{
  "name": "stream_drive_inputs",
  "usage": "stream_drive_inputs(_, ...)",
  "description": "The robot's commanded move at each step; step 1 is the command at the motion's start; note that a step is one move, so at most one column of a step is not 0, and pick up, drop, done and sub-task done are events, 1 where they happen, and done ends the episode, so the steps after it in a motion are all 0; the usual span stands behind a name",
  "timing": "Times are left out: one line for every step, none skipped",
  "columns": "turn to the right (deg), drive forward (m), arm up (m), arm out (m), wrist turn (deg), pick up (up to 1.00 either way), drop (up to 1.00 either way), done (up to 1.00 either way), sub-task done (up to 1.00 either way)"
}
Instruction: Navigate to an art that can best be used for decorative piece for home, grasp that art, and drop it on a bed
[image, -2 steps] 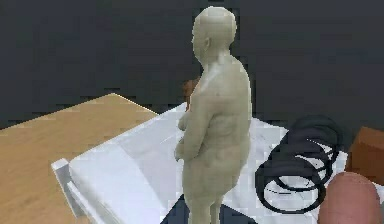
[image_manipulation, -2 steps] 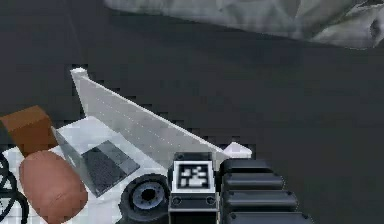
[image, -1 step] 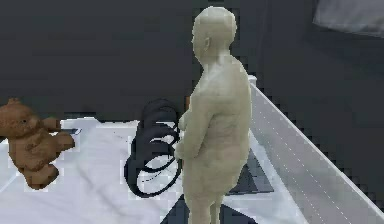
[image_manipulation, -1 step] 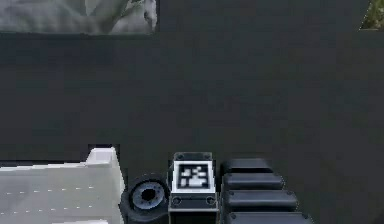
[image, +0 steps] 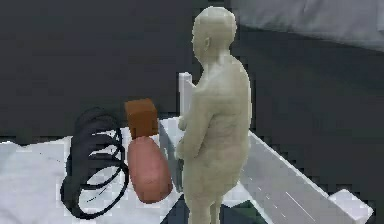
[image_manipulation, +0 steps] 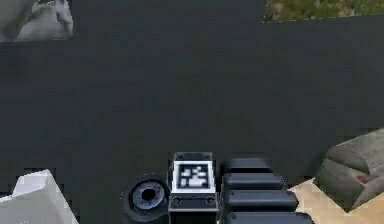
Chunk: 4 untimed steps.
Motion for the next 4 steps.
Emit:
stream_drive_inputs(-45.0,0.00,0.00,0.00,0.0,0.00,0.00,0.00,0.00)
stream_drive_inputs(-18.0,0.00,0.00,0.00,0.0,0.00,0.00,0.00,0.00)
stream_drive_inputs(-3.0,0.00,0.00,0.00,0.0,0.00,0.00,0.00,0.00)
stream_drive_inputs(45.0,0.00,0.00,0.00,0.0,0.00,0.00,0.00,0.00)
